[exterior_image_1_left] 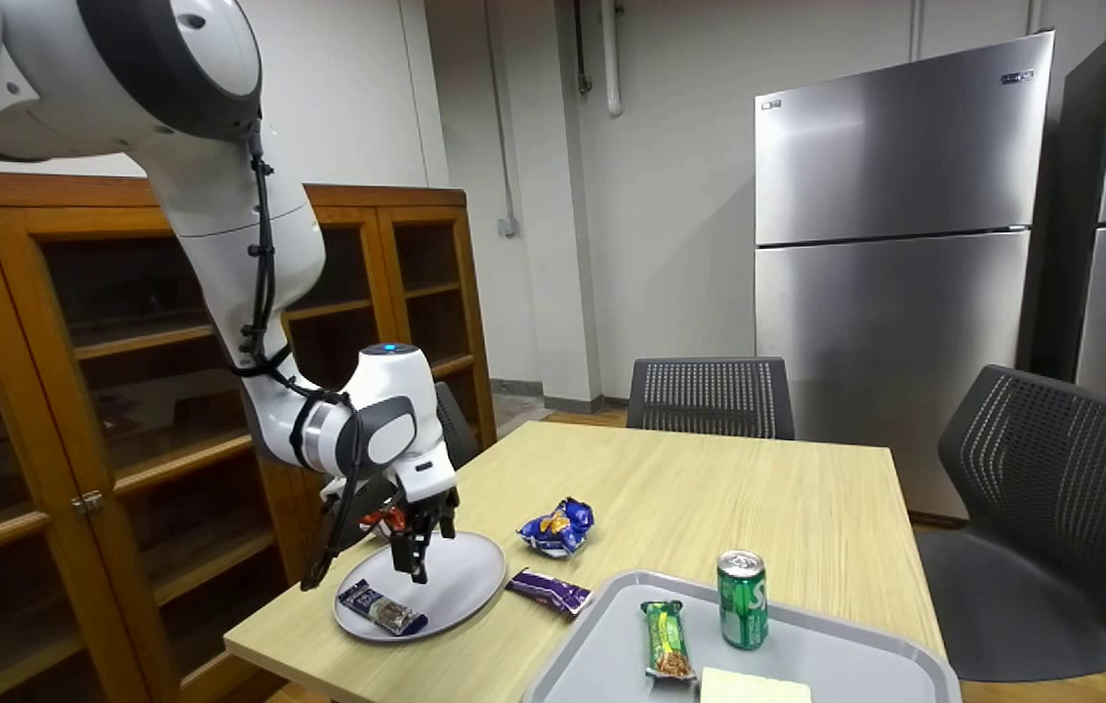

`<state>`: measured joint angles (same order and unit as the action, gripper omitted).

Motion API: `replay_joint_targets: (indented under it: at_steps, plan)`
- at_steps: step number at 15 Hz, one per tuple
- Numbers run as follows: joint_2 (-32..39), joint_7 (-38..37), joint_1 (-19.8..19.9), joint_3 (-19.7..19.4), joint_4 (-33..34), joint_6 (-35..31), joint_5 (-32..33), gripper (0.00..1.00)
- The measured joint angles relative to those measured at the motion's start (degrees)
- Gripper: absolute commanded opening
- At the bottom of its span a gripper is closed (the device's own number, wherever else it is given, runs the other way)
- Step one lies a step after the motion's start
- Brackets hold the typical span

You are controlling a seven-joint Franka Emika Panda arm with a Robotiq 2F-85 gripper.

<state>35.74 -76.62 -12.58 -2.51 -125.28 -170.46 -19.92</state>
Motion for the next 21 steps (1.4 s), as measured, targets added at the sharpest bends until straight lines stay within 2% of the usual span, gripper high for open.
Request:
replay_joint_targets:
  at_steps: [6,14,21]
  plan:
    - [-0.02,-2.91,-0.17,2.92,-0.06,-0.54,-4.17,1.0]
    - [-0.41,-10.48,-1.79,2.77,-2.7,-0.62,-5.21,1.0]
    - [-0.8,-13.4,-2.91,3.61,-4.62,-0.62,-5.21,1.0]
